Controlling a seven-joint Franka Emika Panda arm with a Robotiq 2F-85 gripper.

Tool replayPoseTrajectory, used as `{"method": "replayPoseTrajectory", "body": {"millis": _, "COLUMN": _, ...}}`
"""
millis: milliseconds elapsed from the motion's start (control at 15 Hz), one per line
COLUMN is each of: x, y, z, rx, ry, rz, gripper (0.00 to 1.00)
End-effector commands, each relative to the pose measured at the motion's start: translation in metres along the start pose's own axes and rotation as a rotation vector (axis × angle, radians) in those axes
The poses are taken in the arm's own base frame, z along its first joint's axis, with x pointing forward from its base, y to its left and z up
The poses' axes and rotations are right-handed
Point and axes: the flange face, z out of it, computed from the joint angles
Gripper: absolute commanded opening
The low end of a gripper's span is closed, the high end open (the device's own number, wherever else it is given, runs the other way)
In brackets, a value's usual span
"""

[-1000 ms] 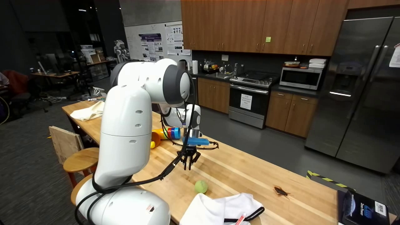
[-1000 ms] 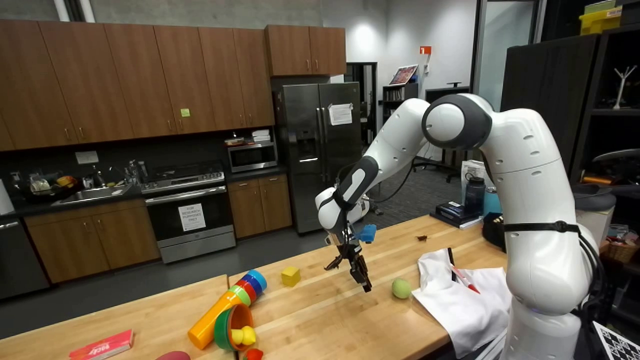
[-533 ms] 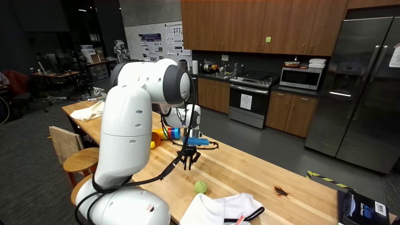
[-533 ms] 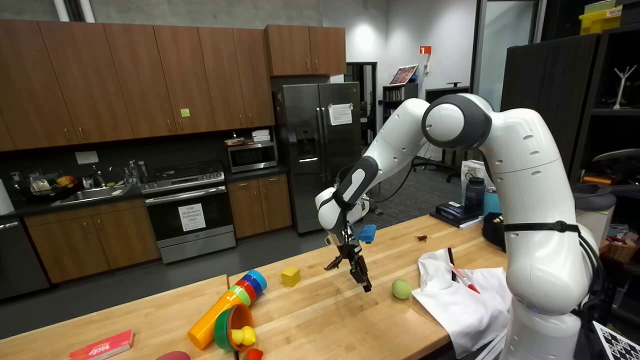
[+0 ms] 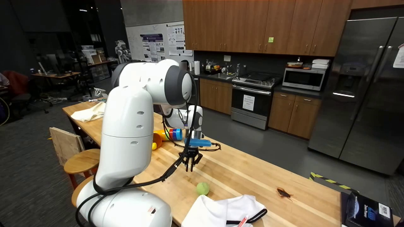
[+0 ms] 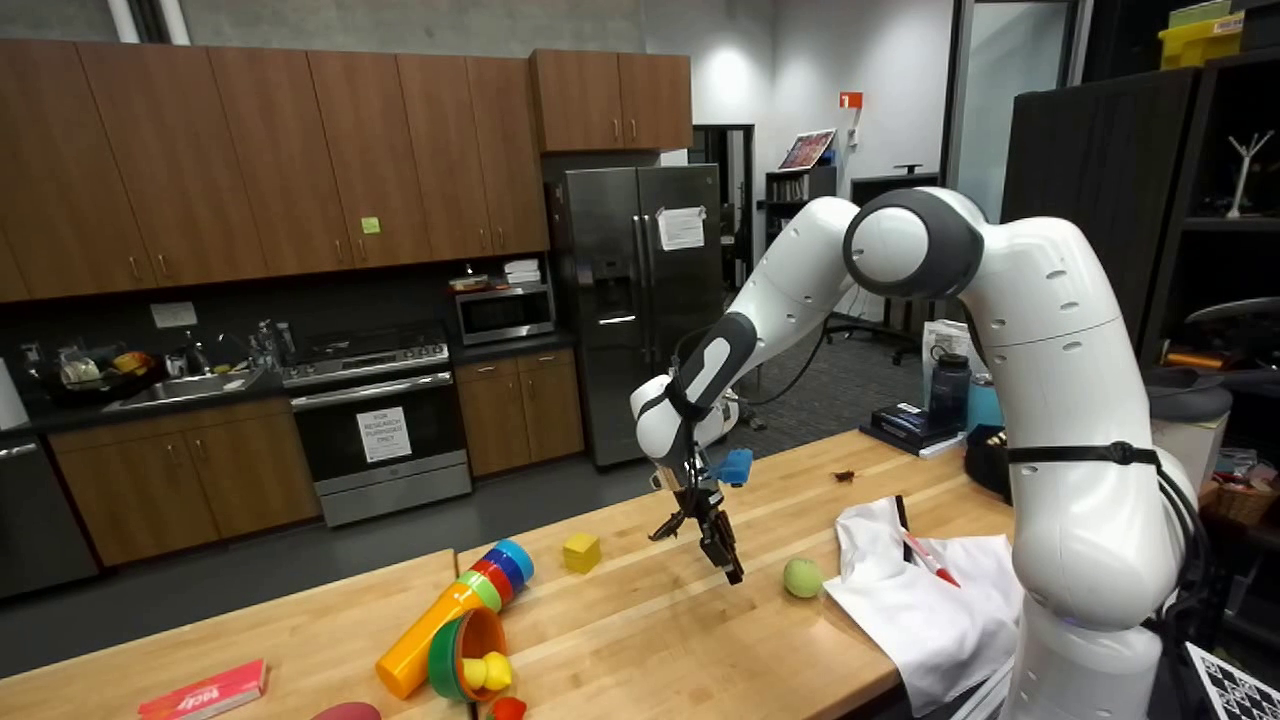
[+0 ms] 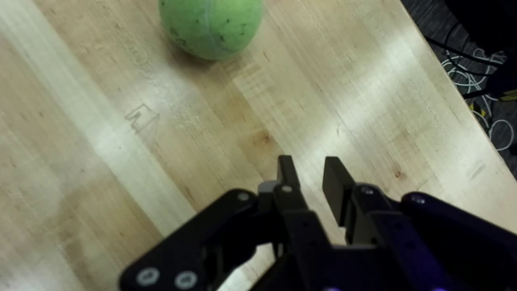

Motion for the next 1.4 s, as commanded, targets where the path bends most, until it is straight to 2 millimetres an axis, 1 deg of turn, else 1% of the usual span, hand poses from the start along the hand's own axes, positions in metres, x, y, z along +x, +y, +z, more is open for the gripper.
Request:
{"method": "replayPoseTrajectory", "body": {"millis": 0, "x": 0.000, "y": 0.000, "z": 0.000, "rx": 0.001, "ry": -0.001, "rz": 0.000, "gripper": 0.26}}
{"method": "replayPoseTrajectory", "body": {"millis": 933, "x": 0.000, "y": 0.000, "z": 0.000, "rx": 0.001, "ry": -0.001, "rz": 0.000, "gripper": 0.26}}
{"method": "replayPoseTrajectory", "body": {"millis": 1000, "x": -0.004, "y": -0.002, "z": 0.001, "rx": 0.014, "ry": -0.001, "rz": -0.031, "gripper": 0.51}}
{"method": "replayPoseTrajectory", "body": {"millis": 1067, "x": -0.006, "y": -0.004, "z": 0.003, "rx": 0.023, "ry": -0.006, "rz": -0.026, "gripper": 0.51}}
{"method": "replayPoseTrajectory", "body": {"millis": 1133, "x": -0.012, "y": -0.009, "z": 0.004, "rx": -0.002, "ry": 0.012, "rz": -0.019, "gripper": 0.57}}
{"method": "replayPoseTrajectory", "body": {"millis": 1267, "x": -0.025, "y": -0.014, "z": 0.003, "rx": -0.113, "ry": 0.101, "rz": 0.016, "gripper": 0.68}}
{"method": "replayPoseTrajectory", "body": {"millis": 1333, "x": -0.031, "y": -0.018, "z": 0.005, "rx": -0.138, "ry": 0.142, "rz": 0.022, "gripper": 0.75}}
